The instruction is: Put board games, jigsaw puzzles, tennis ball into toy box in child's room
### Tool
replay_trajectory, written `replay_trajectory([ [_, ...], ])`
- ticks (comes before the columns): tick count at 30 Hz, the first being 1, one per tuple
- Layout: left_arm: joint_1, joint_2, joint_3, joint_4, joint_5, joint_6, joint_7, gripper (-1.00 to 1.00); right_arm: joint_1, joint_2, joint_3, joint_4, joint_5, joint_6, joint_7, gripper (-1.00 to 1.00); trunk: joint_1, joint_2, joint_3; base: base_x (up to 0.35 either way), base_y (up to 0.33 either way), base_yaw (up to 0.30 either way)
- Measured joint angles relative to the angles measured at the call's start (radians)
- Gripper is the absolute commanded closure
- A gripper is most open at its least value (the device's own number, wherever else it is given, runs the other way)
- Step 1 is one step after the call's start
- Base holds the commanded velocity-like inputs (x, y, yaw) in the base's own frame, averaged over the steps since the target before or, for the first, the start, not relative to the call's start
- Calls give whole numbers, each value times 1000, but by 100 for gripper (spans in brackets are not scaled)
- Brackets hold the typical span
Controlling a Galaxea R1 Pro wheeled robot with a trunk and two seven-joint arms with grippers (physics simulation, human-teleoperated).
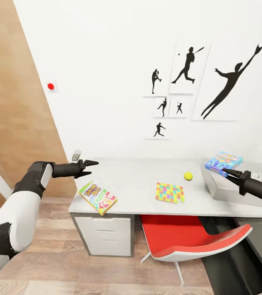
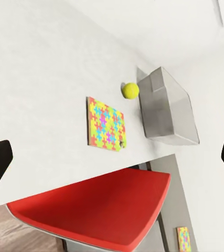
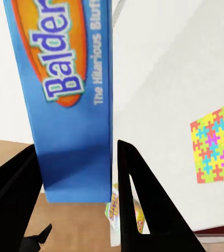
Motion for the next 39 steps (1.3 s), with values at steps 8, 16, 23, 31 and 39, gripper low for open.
replay_trajectory([
  [8, 1, 0, 0, -1, 0, 0, 0, -100, 0, 8, -4, 5, -3, 0, -6, 100, 0, 0, -5, 0, 0, -56],
  [16, 0, 0, 0, 0, 0, 0, 0, -100, 0, 10, -4, 6, -5, 0, -8, 100, 0, 0, -5, 0, 0, -1],
  [23, 1, 0, 0, 0, 0, 0, 0, -100, 0, 12, -5, 6, -3, -4, -10, 100, 0, 0, -5, 0, 0, 0],
  [31, 1, 0, 1, 0, 0, 0, 0, -100, 0, 12, -4, 6, -1, -7, -12, 100, 0, 0, -5, 0, 0, 0],
  [39, 1, 1, 2, 0, 0, 0, -1, -100, 0, 12, -5, 6, 2, -8, -12, 100, 0, 0, -5, 35, 17, -59],
])
